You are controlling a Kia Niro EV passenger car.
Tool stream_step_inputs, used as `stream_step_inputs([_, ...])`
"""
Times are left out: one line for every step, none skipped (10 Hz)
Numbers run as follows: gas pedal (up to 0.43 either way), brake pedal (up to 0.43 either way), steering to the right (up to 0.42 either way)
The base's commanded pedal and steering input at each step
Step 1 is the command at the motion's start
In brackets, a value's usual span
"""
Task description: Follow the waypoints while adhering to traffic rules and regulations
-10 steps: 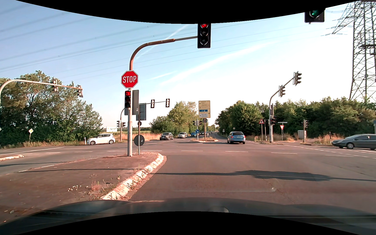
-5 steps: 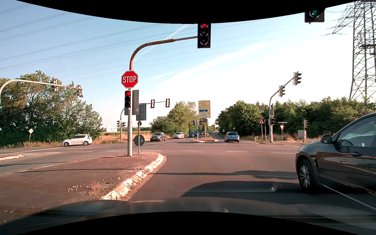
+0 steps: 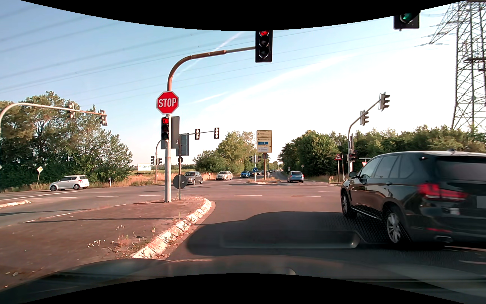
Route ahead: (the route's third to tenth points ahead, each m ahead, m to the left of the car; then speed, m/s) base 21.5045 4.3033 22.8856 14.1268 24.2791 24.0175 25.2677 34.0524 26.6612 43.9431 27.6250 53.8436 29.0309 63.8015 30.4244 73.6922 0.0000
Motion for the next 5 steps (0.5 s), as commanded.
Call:
stream_step_inputs([0.0, 0.287, -0.002])
stream_step_inputs([0.0, 0.287, -0.002])
stream_step_inputs([0.0, 0.287, -0.002])
stream_step_inputs([0.0, 0.287, -0.002])
stream_step_inputs([0.0, 0.287, -0.002])
